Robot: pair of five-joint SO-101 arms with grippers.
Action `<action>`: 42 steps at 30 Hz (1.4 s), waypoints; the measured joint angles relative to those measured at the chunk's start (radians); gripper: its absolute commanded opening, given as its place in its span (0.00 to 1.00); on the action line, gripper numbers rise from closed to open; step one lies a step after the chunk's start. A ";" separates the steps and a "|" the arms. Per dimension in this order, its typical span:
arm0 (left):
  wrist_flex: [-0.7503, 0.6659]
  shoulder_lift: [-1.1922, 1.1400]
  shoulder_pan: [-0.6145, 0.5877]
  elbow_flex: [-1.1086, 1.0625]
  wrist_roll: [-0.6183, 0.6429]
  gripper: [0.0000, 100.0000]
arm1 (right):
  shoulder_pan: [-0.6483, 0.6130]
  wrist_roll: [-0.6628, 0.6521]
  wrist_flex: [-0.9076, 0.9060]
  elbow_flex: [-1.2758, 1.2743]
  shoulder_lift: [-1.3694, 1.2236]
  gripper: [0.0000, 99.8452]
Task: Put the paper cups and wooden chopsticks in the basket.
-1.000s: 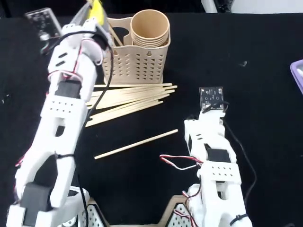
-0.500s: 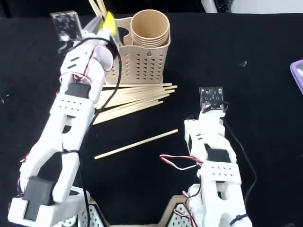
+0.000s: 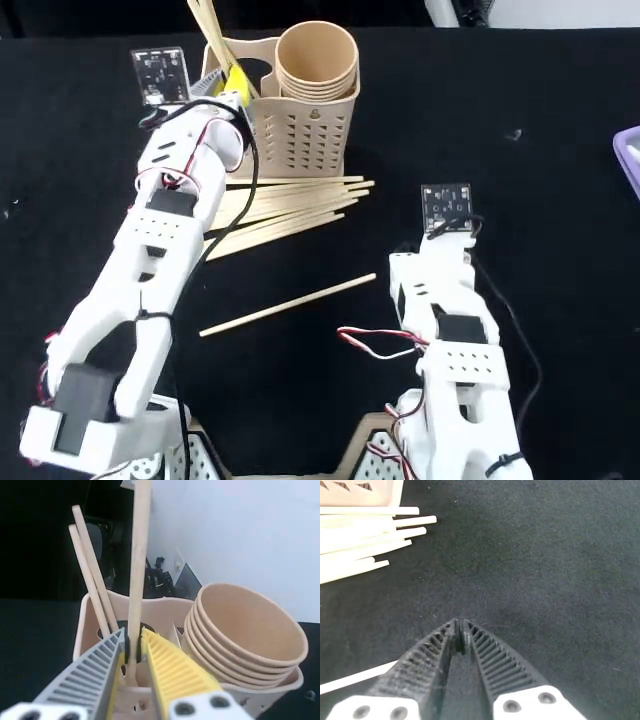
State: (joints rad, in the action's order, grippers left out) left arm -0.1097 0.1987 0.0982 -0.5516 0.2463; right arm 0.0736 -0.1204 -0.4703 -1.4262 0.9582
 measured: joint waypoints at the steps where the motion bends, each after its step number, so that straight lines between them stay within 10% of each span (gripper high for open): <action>1: -0.008 -0.018 0.000 0.015 0.000 0.03 | 0.000 0.000 0.000 0.000 0.000 0.01; 28: -0.028 -0.133 0.003 0.110 -0.005 0.18 | 0.000 0.000 0.000 0.000 0.000 0.01; 42: 0.198 0.307 -0.064 -0.081 -0.006 0.17 | 0.000 0.000 0.000 0.000 0.000 0.01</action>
State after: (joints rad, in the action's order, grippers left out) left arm 0.0882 0.5056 0.0338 -0.6329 0.2401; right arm 0.0736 -0.1204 -0.4703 -1.4262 0.9582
